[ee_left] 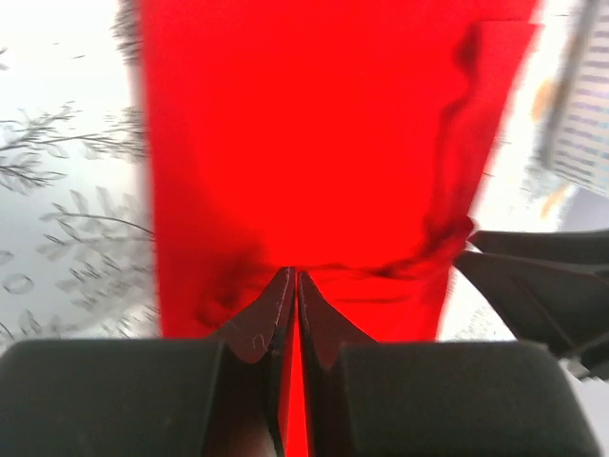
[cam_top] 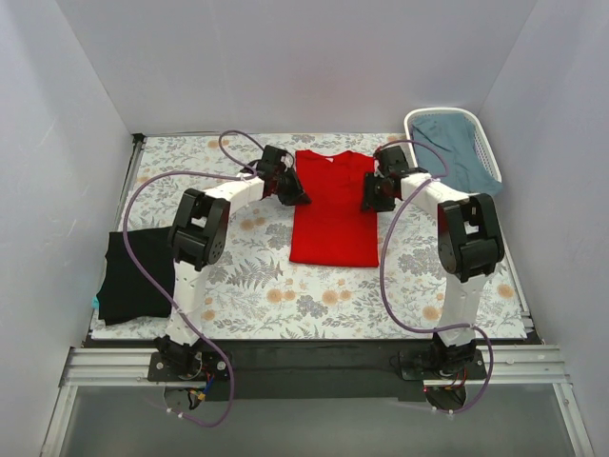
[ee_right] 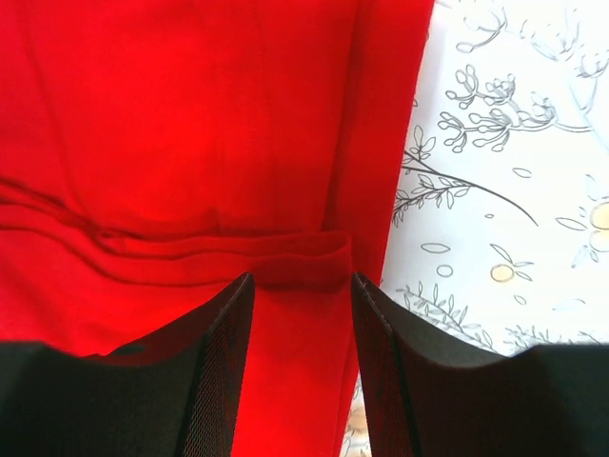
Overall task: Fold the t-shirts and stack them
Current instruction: Fold the tshirt
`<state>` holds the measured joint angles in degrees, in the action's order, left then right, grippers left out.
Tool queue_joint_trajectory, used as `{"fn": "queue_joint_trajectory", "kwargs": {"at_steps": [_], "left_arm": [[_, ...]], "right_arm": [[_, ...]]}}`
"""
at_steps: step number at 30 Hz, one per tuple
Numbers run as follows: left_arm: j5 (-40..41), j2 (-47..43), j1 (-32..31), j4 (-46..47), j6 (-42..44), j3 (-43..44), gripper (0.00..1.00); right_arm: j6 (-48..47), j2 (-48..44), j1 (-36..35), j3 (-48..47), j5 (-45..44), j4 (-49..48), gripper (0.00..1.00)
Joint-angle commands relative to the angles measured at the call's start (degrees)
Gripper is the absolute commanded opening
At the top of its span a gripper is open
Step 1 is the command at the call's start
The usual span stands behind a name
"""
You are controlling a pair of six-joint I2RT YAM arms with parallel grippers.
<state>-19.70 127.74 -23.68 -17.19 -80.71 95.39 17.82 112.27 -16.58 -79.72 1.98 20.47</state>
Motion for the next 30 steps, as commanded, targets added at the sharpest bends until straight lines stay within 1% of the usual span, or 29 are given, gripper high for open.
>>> {"fn": "queue_joint_trajectory", "kwargs": {"at_steps": [1, 3, 6, 10, 12, 13, 15, 17, 18, 20, 21, 22, 25, 27, 30], "left_arm": [[2.9, 1.4, 0.4, -0.3, -1.1, -2.0, 0.03], [5.1, 1.0, 0.4, -0.4, -2.0, -4.8, 0.03], [6.3, -0.2, 0.3, -0.3, -4.7, -8.3, 0.02], [8.9, -4.2, 0.4, -0.2, -7.0, -15.7, 0.02], [9.0, -6.7, 0.3, -0.2, -6.9, -17.5, 0.02], [9.0, -7.6, 0.3, -0.2, -6.9, -18.7, 0.02], [9.0, -9.8, 0.3, -0.3, -7.5, -22.3, 0.01], [9.1, -13.4, 0.2, -0.1, -8.0, -25.1, 0.01], [9.2, -14.7, 0.0, 0.1, -8.1, -28.2, 0.01], [9.8, -19.3, -0.3, 0.1, -8.3, -31.5, 0.01], [10.0, -21.0, -0.3, 0.2, -8.5, -34.8, 0.01], [9.9, -24.1, -0.4, 0.5, -8.8, -36.7, 0.01], [9.9, -28.5, -0.7, 0.7, -8.9, -41.6, 0.01], [10.3, -31.3, -0.7, -0.2, -8.2, -42.1, 0.01], [12.1, -32.9, -0.1, -2.4, -7.4, -38.5, 0.03]], "right_arm": [[-0.5, 3.0, 0.1, -1.1, -0.1, -1.5, 0.52], [-0.6, 3.8, -0.3, 0.3, 0.3, -2.0, 0.52], [-0.3, 3.7, -1.1, 3.6, 1.0, -3.1, 0.52], [0.4, 1.8, -2.1, 8.7, 1.5, -5.3, 0.51], [1.0, -0.3, -2.7, 11.2, 1.5, -5.8, 0.51], [1.2, -1.3, -3.0, 13.9, 1.4, -6.5, 0.51], [2.4, -4.4, -3.9, 17.1, 1.5, -7.9, 0.51], [3.1, -7.9, -4.5, 21.2, 1.5, -8.3, 0.51], [3.4, -9.2, -5.2, 22.5, 1.6, -8.6, 0.51], [4.3, -13.2, -6.1, 26.5, 1.7, -9.5, 0.51], [4.7, -14.5, -7.1, 27.8, 1.7, -9.7, 0.51], [5.0, -15.8, -7.8, 28.6, 1.6, -9.7, 0.51], [5.6, -19.8, -8.8, 30.9, 2.4, -9.7, 0.52], [5.7, -22.2, -8.9, 30.9, 2.9, -9.4, 0.52], [4.9, -23.9, -9.0, 27.8, 2.4, -7.7, 0.53]]}}
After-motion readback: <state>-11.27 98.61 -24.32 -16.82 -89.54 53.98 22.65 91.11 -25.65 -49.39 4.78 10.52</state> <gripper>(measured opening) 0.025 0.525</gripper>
